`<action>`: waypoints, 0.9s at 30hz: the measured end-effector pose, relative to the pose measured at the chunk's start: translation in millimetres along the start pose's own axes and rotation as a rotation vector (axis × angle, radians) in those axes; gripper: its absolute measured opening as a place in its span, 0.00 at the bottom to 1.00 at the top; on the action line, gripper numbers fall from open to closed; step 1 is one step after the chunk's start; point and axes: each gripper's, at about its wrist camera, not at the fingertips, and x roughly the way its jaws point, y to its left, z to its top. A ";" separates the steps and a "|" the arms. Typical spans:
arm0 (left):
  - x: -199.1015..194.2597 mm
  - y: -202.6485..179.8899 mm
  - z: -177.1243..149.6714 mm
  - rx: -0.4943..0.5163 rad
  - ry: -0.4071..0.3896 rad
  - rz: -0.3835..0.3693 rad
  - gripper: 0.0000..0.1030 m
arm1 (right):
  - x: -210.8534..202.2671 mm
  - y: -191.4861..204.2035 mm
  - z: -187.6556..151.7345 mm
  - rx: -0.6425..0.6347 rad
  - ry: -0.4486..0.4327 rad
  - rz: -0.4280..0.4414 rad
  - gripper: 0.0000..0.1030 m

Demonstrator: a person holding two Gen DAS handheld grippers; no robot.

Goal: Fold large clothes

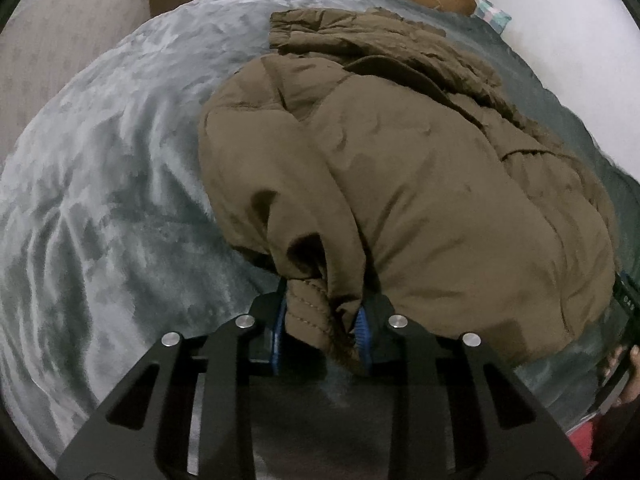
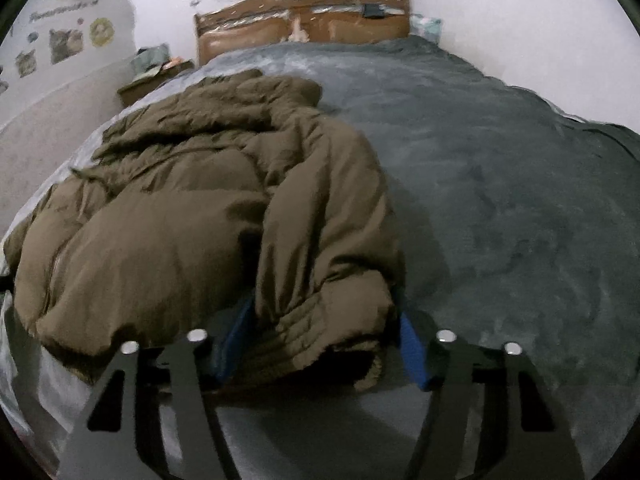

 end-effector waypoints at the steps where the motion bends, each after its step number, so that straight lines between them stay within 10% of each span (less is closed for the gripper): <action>1: 2.7 -4.5 2.7 0.007 0.000 0.004 0.25 | 1.1 2.0 0.1 -0.021 0.003 0.002 0.50; 13: 6.3 -13.4 13.1 0.031 0.001 0.005 0.19 | 5.5 -0.2 13.2 -0.057 0.050 0.103 0.21; 27: -20.6 -28.2 50.6 0.096 -0.048 0.016 0.15 | -15.0 6.2 63.2 -0.022 -0.019 0.090 0.18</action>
